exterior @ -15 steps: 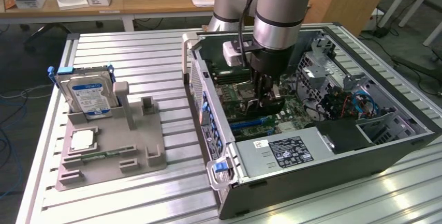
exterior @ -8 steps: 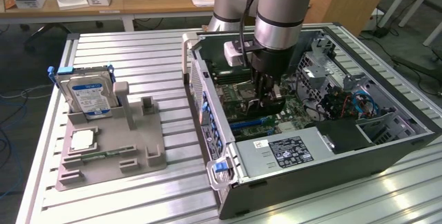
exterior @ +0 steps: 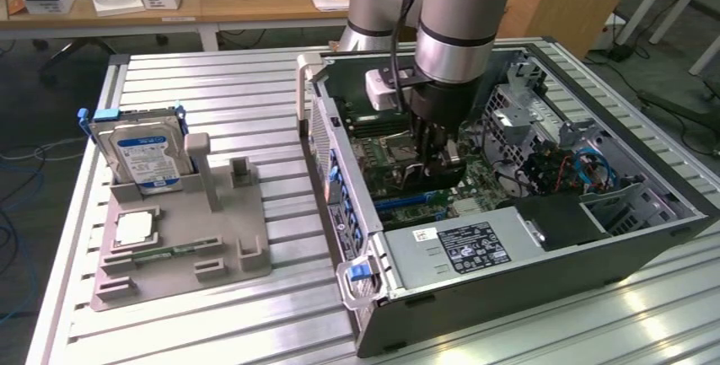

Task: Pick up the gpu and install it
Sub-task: 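Insert the gpu into the slot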

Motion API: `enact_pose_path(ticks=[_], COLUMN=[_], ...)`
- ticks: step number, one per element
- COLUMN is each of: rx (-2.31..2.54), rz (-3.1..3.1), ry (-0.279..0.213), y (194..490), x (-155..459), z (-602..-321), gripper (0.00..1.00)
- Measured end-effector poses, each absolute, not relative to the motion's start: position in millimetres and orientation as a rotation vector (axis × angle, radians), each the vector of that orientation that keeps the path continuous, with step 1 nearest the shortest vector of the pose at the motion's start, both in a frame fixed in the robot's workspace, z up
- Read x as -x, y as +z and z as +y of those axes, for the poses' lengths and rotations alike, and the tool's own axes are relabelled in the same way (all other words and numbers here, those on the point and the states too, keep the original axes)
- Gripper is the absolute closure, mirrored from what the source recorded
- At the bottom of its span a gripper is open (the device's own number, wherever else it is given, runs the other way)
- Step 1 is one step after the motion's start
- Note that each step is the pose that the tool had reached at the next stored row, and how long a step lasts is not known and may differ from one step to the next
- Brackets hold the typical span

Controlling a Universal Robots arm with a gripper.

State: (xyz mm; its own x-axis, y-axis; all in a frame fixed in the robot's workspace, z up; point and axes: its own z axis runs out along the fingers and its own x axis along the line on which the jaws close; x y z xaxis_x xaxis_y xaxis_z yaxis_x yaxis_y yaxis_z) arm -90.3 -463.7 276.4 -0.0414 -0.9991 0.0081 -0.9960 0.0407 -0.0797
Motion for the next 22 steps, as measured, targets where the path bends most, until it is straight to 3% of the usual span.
enact_pose_path(ticks=[22], rx=[2.138], rz=[2.226], ry=[-0.103], y=[264.8], x=[95.9], z=[-463.4], gripper=[0.74])
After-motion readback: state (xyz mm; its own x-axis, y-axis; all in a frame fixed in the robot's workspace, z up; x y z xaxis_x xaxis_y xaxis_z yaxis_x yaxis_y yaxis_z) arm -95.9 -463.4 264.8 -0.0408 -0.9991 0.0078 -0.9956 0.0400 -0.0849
